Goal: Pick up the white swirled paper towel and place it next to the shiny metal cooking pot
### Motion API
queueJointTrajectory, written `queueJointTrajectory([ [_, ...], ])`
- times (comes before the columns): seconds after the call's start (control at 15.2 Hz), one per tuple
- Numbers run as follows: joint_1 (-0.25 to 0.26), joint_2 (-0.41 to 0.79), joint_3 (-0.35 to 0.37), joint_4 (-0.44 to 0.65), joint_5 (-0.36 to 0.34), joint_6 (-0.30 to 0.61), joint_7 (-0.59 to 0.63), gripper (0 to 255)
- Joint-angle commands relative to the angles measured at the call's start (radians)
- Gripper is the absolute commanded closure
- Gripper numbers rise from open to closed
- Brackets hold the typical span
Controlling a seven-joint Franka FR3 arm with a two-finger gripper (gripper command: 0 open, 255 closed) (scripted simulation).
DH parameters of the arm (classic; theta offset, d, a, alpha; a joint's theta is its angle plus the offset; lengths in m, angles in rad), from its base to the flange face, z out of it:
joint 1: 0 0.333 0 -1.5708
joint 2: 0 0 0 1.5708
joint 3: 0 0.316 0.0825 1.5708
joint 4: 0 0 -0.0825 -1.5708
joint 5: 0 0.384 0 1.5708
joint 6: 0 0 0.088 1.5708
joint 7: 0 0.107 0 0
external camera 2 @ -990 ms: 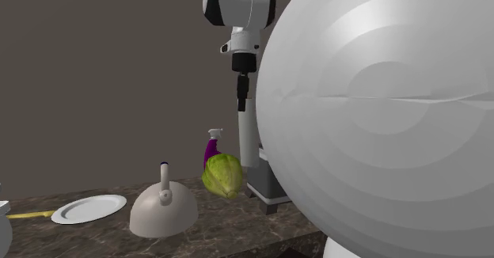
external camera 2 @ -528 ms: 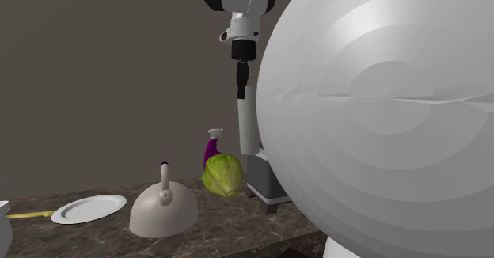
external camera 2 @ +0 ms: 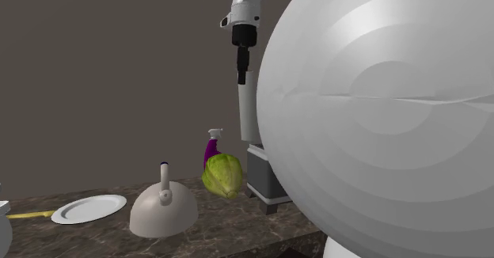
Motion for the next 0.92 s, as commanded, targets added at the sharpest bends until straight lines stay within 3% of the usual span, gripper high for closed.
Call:
queueJointTrajectory([
  [0.0, 0.000, 0.005, 0.000, 0.032, 0.003, -0.028, -0.001, 255],
  [0.33, 0.000, 0.014, -0.001, 0.104, 0.008, -0.093, -0.002, 255],
  [0.86, 0.087, -0.074, 0.127, 0.013, -0.045, -0.076, 0.222, 255],
])
